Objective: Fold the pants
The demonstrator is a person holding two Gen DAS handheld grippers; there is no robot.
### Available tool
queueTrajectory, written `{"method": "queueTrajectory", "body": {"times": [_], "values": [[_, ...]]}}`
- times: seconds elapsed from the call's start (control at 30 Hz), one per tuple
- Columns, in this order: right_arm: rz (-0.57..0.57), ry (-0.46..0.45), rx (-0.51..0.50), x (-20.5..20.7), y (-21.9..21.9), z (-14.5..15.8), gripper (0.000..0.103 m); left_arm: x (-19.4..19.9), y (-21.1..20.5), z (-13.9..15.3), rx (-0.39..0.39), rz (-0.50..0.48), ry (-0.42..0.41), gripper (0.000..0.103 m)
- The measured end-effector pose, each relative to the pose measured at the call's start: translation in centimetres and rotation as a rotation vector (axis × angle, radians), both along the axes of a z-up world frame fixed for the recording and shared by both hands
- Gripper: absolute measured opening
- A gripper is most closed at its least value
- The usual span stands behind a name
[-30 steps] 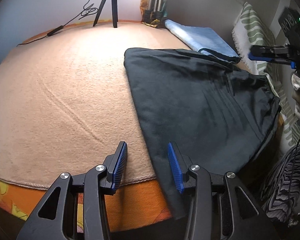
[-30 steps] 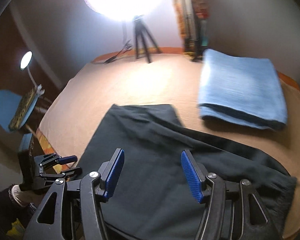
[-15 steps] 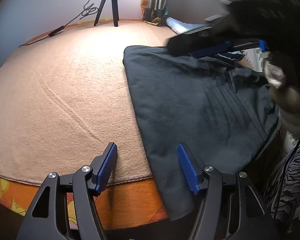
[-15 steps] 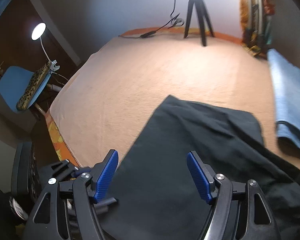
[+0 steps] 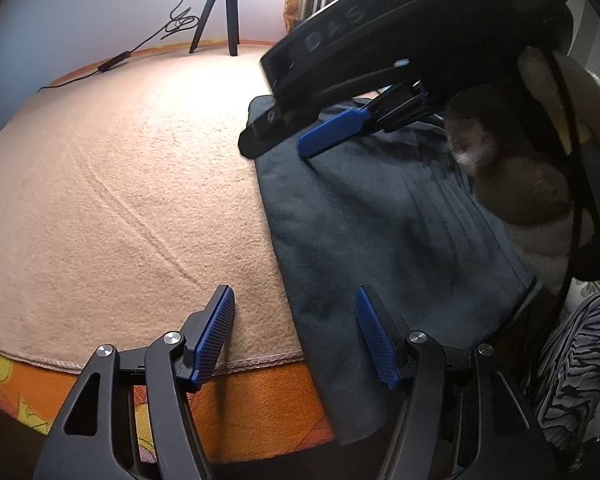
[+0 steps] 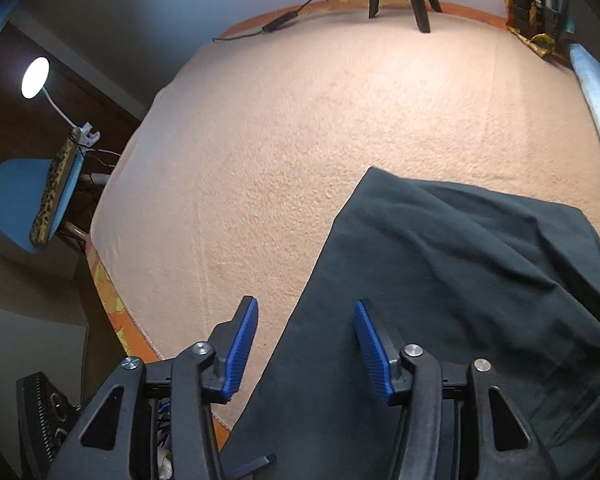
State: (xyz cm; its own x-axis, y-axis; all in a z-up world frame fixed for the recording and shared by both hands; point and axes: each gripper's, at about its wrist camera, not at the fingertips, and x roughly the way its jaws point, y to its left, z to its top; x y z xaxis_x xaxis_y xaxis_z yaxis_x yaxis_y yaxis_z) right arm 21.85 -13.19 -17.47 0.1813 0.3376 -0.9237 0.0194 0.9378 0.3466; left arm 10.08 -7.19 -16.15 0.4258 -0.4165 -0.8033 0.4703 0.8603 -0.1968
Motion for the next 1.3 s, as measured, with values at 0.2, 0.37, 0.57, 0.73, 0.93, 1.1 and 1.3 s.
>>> {"method": "queueTrajectory", "body": {"times": [0.2, 0.37, 0.57, 0.73, 0.93, 1.1, 1.3], "values": [[0.014, 0.03, -0.056, 0.7, 1.2, -0.8, 0.048, -0.1, 0.0, 0.1, -0.032, -0.009, 0.009, 0.054], [0.039, 0.056, -0.136, 1.1, 2.6, -1.3, 0.047, -0.4, -0.1, 0.0, -0.105, -0.021, 0.039, 0.049], [0.095, 0.083, -0.251, 2.1, 4.6, -1.5, 0.045, -0.7, -0.4, -0.1, -0.168, -0.03, 0.07, 0.049], [0.134, 0.105, -0.346, 2.6, 5.8, -1.9, 0.04, -1.5, -0.5, 0.0, -0.164, -0.031, 0.062, 0.049], [0.138, 0.088, -0.38, 2.6, 5.8, -1.8, 0.021, -2.0, -0.4, 0.4, -0.13, -0.016, 0.022, 0.049], [0.079, 0.095, -0.276, 2.5, 3.7, -1.4, 0.003, -1.9, -0.5, 0.3, -0.111, 0.019, 0.011, 0.049], [0.014, 0.054, -0.152, 1.9, 1.0, 0.2, 0.0, -1.6, -1.0, 0.1, -0.109, 0.006, 0.008, 0.049]]}}
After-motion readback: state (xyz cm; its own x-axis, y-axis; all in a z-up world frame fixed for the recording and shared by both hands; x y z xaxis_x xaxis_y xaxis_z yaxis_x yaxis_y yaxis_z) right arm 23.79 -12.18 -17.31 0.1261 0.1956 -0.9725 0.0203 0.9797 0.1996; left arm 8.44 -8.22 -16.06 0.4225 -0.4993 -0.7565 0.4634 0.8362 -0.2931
